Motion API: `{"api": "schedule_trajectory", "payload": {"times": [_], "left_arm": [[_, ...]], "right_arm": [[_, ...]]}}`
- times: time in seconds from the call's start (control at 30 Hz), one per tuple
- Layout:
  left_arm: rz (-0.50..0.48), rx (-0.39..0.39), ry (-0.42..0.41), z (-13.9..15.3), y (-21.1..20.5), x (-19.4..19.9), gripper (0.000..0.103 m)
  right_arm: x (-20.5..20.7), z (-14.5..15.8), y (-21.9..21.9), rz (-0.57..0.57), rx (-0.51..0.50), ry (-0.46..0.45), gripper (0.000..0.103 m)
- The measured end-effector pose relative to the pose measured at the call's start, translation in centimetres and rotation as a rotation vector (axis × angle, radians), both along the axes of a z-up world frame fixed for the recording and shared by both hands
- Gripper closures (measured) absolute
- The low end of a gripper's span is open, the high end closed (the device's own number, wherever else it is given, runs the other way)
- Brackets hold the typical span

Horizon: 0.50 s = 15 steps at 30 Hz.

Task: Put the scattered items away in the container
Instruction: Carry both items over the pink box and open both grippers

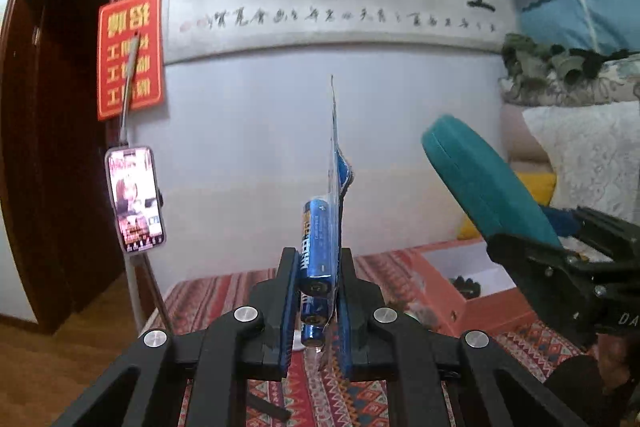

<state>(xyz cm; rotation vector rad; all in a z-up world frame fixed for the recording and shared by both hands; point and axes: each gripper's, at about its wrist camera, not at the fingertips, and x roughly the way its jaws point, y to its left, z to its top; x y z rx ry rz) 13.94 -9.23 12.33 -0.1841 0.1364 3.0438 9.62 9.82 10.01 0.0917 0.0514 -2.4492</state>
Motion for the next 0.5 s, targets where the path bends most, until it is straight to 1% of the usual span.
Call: {"api": "schedule_trajectory", "payload": {"times": [0.1, 0.3, 0.5], "left_arm": [[-0.009, 0.002, 0.009, 0.5, 0.2, 0.7, 0.091], [-0.031, 0.003, 0.005, 0.7, 0.6, 0.9, 0.091], [-0.086, 0.001, -0.030, 0.3, 2.2, -2.0, 0.091]], "right_arm": [[1.5, 0.8, -0.2, 0.007, -0.003, 0.026, 0.034], [2.6, 0.9, 0.3, -0.011, -0.008, 0.026, 0.034], [2.4, 0.5, 2.6, -0.067, -0.016, -0.006, 0.034]]}}
